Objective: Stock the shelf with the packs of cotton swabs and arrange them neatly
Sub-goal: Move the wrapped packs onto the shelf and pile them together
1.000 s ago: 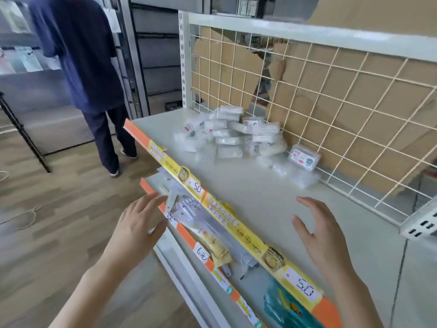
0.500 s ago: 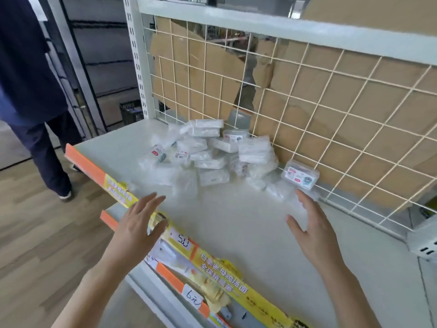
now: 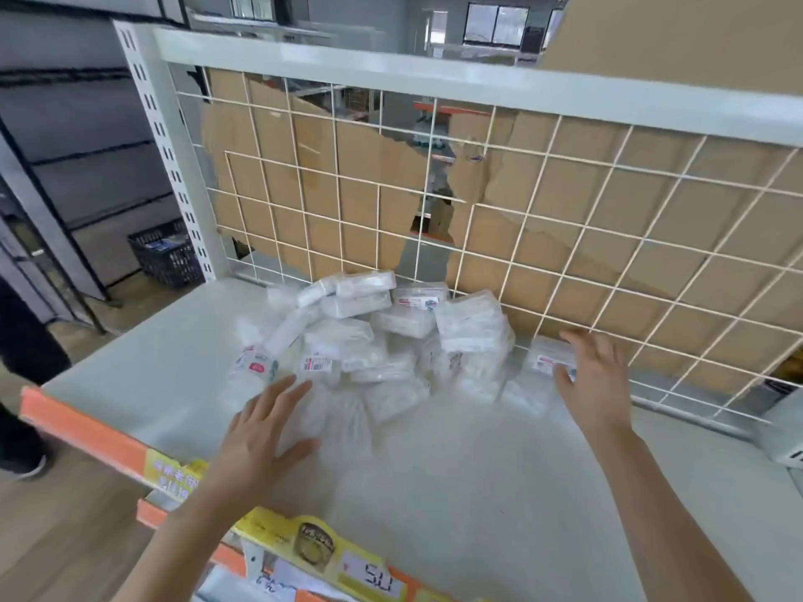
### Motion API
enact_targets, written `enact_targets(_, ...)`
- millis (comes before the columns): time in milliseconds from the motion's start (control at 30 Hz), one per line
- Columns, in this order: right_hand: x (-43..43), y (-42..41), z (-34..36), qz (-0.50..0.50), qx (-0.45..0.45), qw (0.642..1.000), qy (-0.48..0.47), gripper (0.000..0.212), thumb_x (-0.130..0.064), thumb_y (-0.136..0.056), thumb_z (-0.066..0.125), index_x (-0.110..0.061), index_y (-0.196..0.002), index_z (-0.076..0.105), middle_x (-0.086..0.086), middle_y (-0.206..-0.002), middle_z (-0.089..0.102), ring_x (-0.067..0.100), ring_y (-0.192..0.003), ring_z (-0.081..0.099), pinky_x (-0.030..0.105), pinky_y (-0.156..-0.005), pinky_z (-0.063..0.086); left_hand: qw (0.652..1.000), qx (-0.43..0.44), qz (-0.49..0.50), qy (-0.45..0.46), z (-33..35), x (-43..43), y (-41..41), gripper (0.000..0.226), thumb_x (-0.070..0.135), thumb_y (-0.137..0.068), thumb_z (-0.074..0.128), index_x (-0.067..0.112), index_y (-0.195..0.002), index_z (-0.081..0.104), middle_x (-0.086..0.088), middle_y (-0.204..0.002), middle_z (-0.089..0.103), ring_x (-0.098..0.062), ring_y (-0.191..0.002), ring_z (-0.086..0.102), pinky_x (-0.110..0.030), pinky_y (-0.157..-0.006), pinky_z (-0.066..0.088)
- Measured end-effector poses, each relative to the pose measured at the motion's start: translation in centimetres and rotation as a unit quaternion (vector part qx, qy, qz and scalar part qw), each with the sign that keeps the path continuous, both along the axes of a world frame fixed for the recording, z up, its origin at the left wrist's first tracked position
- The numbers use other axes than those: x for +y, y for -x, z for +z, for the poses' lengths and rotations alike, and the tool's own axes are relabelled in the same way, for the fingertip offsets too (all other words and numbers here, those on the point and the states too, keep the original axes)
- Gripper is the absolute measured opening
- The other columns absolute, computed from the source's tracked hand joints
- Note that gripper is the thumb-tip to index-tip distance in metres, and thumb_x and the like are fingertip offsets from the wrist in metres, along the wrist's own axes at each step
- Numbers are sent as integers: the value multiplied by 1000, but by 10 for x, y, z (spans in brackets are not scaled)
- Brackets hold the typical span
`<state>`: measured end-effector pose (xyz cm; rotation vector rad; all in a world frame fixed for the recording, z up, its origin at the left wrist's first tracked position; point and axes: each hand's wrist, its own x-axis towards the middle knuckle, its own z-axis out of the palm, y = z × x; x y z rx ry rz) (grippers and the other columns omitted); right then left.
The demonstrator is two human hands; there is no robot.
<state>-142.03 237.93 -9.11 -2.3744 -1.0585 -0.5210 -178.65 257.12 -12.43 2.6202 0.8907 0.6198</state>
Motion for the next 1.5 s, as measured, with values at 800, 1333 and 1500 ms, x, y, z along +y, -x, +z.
enact_targets(800,-168,122,18,-84,167,977,-103,30,-26,-81,70,-19,-110,63,-5,-94,67,26,-90,65,29,-68,40,989,-72,-128,0,34,-63,-29,67,71,-62,53,36,-120,51,15,-106,44,-13,-94,45,-25,-77,26)
enact_targets(1333,-450,140,19,-219,191,948,-127,35,-31,-81,72,-22,-113,62,-10,-91,66,16,-77,60,17,-59,34,951,-81,-299,-9,31,-304,-136,67,79,-71,41,33,-119,49,17,-104,39,-9,-93,42,-21,-73,21)
enact_targets(1500,-527,156,15,-284,198,927,-140,35,-30,-80,73,-27,-113,62,-7,-100,71,22,-91,65,31,-69,43,924,-83,-373,12,28,-380,-169,66,80,-74,37,34,-119,48,13,-106,44,-12,-94,44,-25,-74,25)
